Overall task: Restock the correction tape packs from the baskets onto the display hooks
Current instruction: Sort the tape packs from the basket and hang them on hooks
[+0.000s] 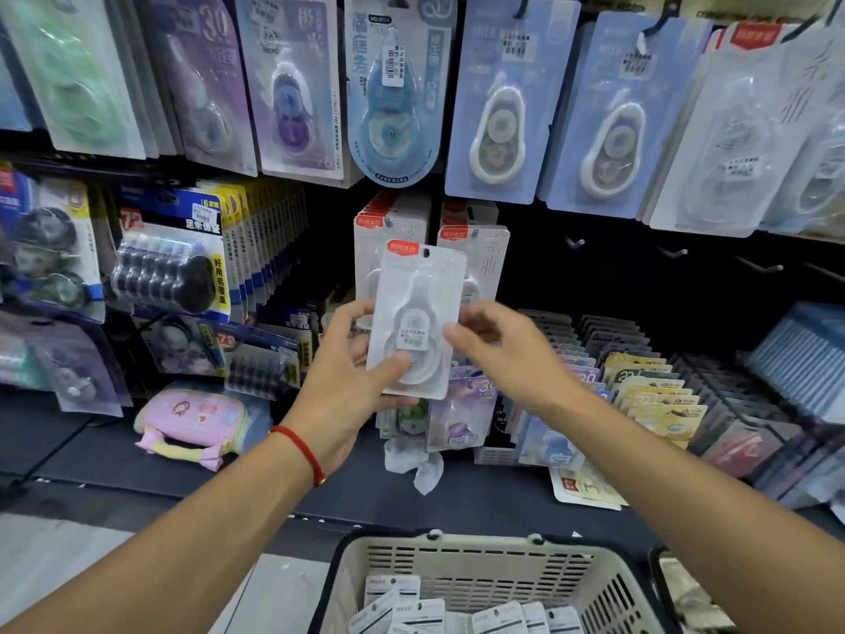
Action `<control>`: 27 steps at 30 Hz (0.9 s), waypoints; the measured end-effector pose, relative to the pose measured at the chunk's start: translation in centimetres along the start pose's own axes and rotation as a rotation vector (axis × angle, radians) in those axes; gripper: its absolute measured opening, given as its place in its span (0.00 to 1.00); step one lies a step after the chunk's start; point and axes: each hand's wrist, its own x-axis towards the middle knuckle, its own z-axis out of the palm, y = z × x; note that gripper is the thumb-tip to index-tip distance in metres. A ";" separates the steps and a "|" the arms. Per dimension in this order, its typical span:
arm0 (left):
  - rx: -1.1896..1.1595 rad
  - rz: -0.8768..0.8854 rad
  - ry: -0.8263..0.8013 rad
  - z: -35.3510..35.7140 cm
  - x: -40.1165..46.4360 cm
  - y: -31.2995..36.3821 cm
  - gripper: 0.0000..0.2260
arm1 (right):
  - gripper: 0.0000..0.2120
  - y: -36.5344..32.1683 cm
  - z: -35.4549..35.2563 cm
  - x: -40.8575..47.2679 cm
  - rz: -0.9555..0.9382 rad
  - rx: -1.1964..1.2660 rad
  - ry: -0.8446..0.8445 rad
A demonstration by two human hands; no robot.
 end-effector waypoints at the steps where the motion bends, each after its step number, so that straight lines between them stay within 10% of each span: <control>1: -0.006 0.000 -0.031 0.2 -0.1 0.1 0.24 | 0.08 -0.1 0.3 -0.1 -0.004 0.044 -0.060; 18: 0.063 0.002 -0.133 1.4 -0.1 0.1 0.33 | 0.11 1.1 -0.6 1.1 0.074 0.258 0.299; 27: 0.938 0.332 -0.006 -1.3 2.3 -0.9 0.31 | 0.24 2.9 0.1 0.7 -0.290 -0.568 0.345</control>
